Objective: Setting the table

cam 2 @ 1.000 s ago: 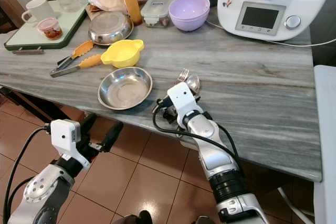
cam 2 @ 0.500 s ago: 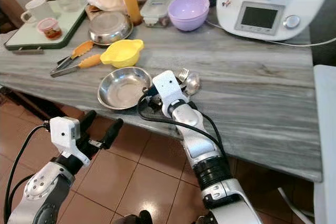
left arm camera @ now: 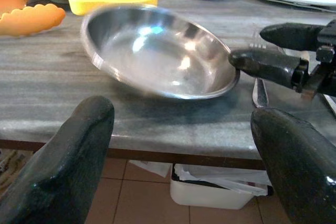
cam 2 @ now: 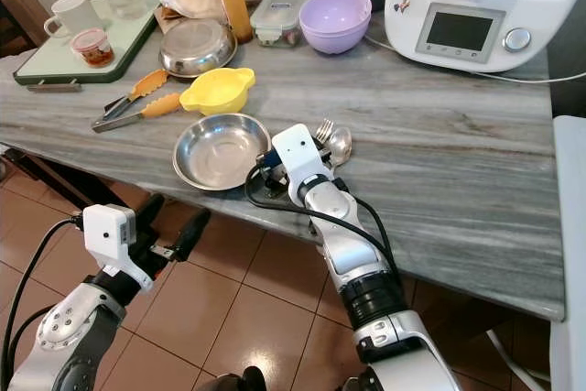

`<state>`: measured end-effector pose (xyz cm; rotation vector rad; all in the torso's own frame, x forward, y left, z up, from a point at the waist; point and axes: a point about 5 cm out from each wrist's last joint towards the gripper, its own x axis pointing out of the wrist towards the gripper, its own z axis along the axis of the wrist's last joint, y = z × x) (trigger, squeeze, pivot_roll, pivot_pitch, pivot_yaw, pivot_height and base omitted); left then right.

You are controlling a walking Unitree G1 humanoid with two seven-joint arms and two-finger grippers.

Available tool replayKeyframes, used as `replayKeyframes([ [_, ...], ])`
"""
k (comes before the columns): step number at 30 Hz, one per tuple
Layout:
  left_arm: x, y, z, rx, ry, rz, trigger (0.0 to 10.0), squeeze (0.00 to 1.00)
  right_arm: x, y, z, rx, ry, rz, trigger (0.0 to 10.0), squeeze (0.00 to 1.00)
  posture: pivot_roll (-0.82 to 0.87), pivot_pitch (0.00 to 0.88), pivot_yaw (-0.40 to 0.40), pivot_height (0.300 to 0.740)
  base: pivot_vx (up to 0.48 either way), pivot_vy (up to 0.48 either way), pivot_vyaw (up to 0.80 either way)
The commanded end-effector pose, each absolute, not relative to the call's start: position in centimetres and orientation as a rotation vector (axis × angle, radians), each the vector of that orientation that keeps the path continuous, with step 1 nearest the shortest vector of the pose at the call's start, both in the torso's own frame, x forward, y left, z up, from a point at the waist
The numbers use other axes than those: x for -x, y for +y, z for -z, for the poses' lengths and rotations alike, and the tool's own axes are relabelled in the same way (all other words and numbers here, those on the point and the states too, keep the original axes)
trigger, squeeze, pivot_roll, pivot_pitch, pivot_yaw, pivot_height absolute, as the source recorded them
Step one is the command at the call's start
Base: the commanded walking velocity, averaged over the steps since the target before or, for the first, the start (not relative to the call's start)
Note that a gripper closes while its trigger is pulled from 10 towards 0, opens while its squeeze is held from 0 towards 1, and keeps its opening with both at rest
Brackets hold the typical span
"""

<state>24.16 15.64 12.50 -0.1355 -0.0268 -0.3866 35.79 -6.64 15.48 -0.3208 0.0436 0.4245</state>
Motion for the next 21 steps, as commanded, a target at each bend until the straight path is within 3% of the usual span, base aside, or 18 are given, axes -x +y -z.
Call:
replayKeyframes([
  [1, -23.9, 16.3, -12.5, 0.121, -0.017, 0.37, 10.0, 0.0, -35.5, -6.5, -15.0, 0.338, 0.068, -0.432, 10.0, 0.54, -0.1, 0.178, 0.165, 0.74, 0.0, 0.0, 0.0],
  [10, -24.2, 16.2, -12.8, 0.118, -0.035, 0.368, 10.0, 0.0, -35.7, -7.6, -17.0, 0.288, -0.051, -0.389, 10.0, 0.54, -0.1, 0.178, 0.161, 0.74, 0.0, 0.0, 0.0],
  [21, -23.9, 16.3, -12.6, 0.12, -0.026, 0.367, 10.0, 0.0, -35.7, -9.2, -16.0, 0.361, 0.041, -0.328, 10.0, 0.54, -0.1, 0.186, 0.159, 0.74, 0.0, 0.0, 0.0],
])
